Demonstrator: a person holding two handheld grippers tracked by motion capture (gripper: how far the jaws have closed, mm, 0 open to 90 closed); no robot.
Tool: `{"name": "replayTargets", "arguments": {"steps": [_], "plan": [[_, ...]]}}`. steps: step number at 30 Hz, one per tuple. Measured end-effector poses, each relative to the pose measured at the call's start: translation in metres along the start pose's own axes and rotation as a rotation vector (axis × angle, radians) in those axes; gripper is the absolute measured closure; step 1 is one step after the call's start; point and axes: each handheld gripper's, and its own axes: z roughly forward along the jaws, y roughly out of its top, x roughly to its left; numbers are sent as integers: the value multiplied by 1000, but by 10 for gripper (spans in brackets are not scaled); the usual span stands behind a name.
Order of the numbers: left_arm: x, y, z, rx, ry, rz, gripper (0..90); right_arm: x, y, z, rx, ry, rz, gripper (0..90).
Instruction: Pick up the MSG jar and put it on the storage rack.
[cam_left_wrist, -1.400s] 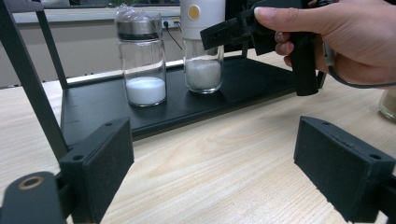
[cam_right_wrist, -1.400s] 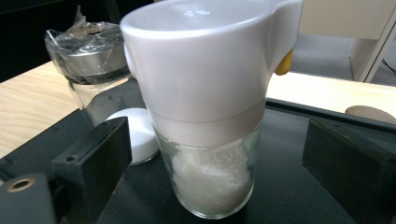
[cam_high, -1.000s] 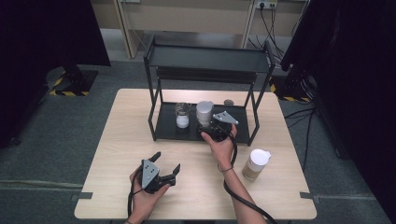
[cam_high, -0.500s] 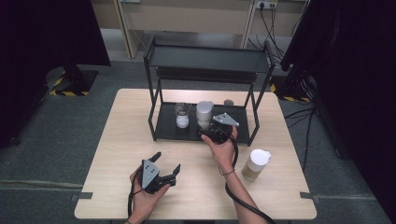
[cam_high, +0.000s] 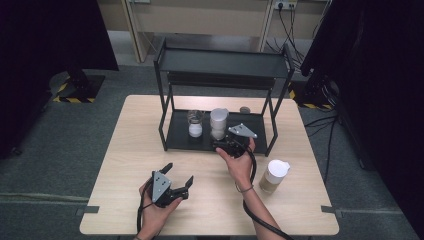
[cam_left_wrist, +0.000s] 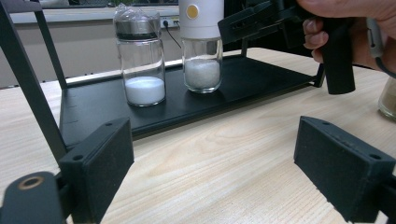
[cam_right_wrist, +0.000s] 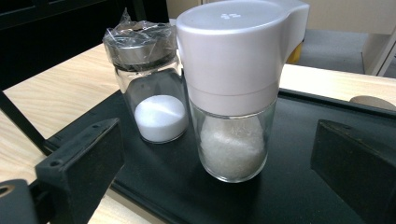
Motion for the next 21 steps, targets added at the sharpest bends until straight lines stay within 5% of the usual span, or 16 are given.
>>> {"name": "replayTargets", "arguments": {"steps": [21], "plan": [[0,0,0,0,0,3,117,8,-5,-17,11,17,-12,31]]}}
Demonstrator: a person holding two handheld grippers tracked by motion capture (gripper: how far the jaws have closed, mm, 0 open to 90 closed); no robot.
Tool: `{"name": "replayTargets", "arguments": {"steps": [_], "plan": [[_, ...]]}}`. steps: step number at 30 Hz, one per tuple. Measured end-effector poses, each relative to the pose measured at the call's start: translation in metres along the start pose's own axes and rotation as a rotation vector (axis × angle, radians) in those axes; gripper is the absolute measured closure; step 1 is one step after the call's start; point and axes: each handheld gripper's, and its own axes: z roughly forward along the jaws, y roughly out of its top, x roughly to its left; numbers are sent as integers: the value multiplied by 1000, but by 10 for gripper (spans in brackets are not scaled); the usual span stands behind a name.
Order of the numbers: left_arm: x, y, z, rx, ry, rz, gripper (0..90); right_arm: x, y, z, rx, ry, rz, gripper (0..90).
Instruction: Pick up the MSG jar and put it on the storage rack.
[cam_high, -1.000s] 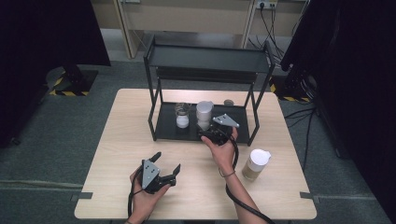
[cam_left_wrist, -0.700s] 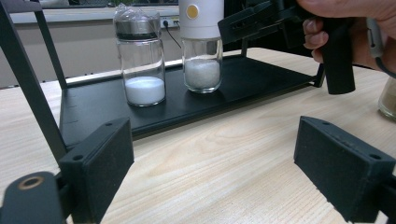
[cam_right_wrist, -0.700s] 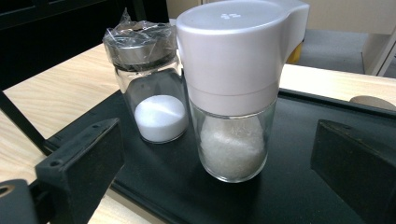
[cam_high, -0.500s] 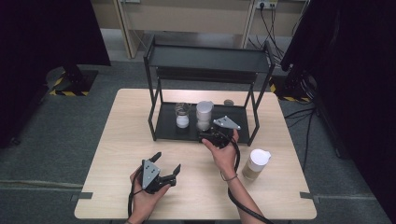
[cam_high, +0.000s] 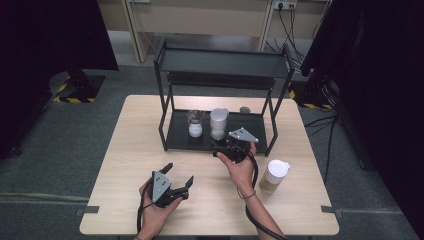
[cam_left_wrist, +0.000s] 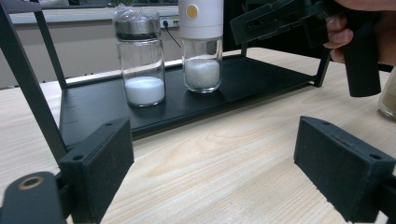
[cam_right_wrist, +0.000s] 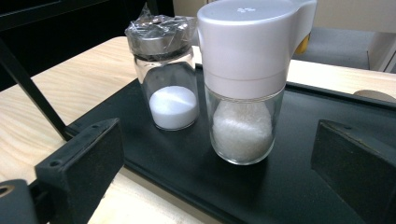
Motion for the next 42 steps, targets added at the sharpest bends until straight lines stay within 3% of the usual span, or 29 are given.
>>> {"name": "replayTargets", "arguments": {"steps": [42], "plan": [[-1,0,0,0,0,1,116,12,-17,-29,22,50,-46,31]]}}
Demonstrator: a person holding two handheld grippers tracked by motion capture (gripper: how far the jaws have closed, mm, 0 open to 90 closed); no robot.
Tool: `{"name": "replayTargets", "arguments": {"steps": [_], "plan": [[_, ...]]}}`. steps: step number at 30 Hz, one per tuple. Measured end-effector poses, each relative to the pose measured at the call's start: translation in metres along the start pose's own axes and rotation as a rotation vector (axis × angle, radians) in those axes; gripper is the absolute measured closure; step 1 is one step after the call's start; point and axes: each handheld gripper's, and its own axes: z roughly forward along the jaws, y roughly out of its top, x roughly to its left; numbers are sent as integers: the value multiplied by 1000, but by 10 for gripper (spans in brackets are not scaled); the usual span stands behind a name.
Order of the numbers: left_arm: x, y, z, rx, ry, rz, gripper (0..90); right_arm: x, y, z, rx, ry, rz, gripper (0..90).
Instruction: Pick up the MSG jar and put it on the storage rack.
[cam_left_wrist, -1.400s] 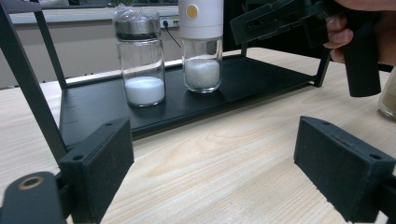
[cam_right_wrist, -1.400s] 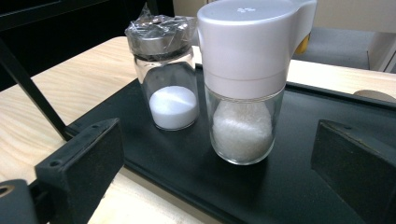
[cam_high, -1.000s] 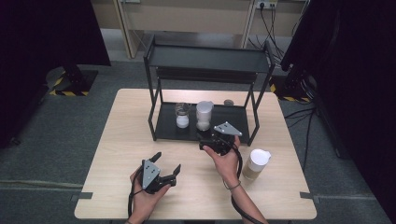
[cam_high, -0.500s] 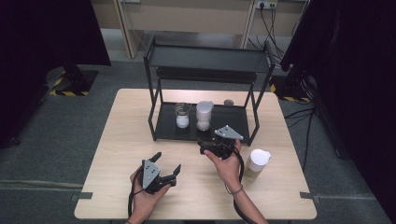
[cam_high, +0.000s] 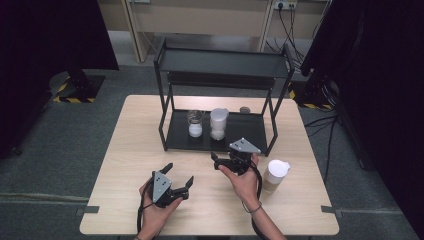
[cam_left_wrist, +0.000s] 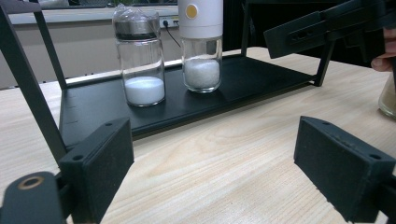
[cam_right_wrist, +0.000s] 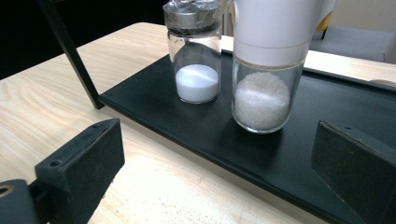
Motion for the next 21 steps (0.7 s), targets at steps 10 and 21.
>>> {"name": "replayTargets", "arguments": {"steps": [10,21], "plan": [[0,0,0,1,0,2,116,1,-5,-7,4,9,-14,31],[0,0,0,1,1,2,117,3,-12,-14,16,20,-21,31]]}}
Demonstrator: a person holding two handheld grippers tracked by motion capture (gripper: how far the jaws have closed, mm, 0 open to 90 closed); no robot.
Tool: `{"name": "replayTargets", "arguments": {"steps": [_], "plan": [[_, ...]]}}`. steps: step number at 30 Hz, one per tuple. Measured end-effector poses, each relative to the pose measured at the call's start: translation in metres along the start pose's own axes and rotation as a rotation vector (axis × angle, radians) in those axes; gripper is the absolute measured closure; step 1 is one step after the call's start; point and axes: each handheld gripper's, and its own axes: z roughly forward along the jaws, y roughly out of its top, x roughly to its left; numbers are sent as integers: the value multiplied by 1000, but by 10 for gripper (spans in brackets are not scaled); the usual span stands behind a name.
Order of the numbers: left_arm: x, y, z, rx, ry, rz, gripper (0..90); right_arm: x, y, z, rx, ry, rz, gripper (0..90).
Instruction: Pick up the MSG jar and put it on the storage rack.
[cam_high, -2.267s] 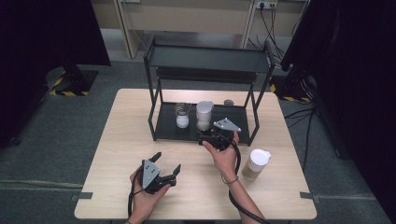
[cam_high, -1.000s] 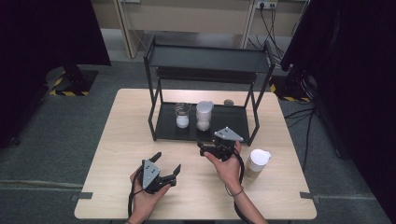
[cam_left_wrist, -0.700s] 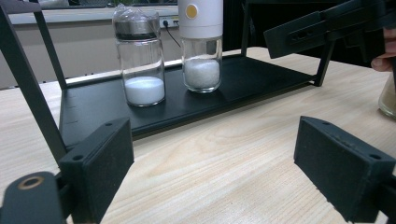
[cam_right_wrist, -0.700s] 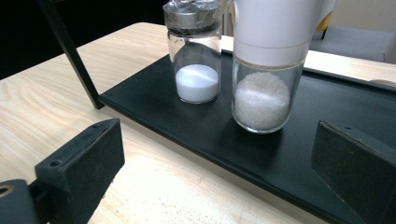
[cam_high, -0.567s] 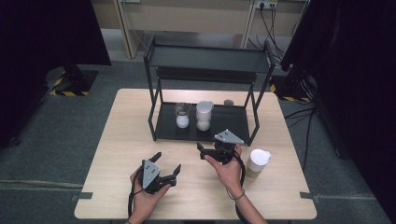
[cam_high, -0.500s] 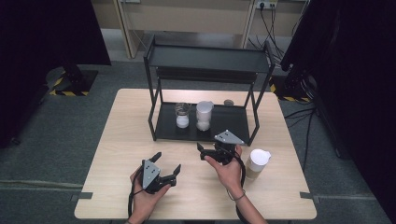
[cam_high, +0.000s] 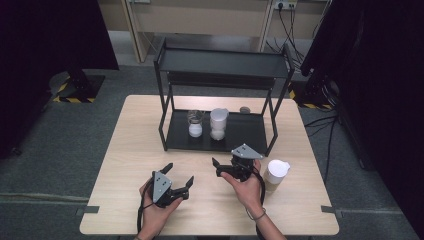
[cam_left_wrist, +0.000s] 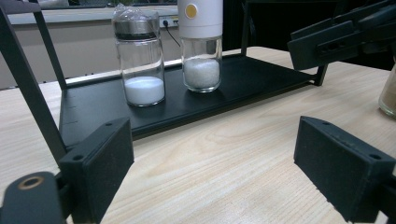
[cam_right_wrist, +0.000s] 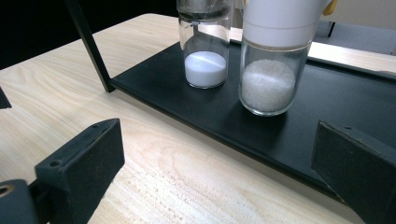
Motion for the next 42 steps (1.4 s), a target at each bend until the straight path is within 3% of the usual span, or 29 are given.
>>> {"name": "replayTargets", "arguments": {"steps": [42], "plan": [[-1,0,0,2,-2,-3,117,4,-30,-30,14,37,-4,32]]}}
